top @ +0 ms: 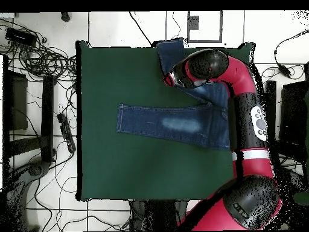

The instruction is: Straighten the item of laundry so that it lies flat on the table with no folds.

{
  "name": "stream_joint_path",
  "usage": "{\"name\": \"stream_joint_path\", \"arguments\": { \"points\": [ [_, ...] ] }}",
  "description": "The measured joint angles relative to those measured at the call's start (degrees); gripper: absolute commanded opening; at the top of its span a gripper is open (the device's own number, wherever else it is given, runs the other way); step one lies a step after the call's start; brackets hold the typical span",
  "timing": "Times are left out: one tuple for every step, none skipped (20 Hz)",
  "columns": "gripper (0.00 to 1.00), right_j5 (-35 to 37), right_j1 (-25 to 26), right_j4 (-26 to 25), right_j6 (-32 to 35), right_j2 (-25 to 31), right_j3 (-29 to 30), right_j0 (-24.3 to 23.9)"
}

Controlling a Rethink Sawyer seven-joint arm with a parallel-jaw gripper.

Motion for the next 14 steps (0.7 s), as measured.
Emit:
{"name": "stream_joint_path", "arguments": {
  "points": [
    [0.0, 0.0, -0.1, 0.0, 0.0, -0.2, 0.4, 0.0],
    [0.0, 0.0, -0.3, 0.0, 0.0, -0.5, 0.9, 0.0],
    [0.0, 0.0, -0.4, 0.0, 0.0, -0.7, 1.3, 0.0],
    [0.0, 0.0, -0.5, 0.0, 0.0, -0.9, 1.7, 0.0],
    [0.0, 0.0, -0.5, 0.0, 0.0, -0.9, 1.9, 0.0],
    [0.0, 0.0, -0.6, 0.0, 0.0, -1.0, 2.1, -0.1],
    [0.0, 0.0, -0.8, 0.0, 0.0, -1.0, 2.8, -0.2],
    [0.0, 0.0, -1.0, 0.0, 0.0, -1.0, 3.3, -0.3],
    [0.0, 0.0, -1.1, 0.0, 0.0, -1.1, 3.7, -0.4],
    [0.0, 0.0, -1.3, 0.0, 0.0, -1.1, 4.1, -0.5],
    [0.0, 0.1, -1.4, 0.0, 0.0, -1.1, 4.6, -0.6],
    [0.0, 0.2, -1.5, 0.0, 0.0, -1.1, 4.9, -0.7],
    [0.0, 0.2, -1.6, 0.0, 0.0, -1.1, 5.3, -0.8],
    [0.0, 0.4, -1.8, 0.0, 0.0, -1.1, 5.9, -0.9]
  ]
}}
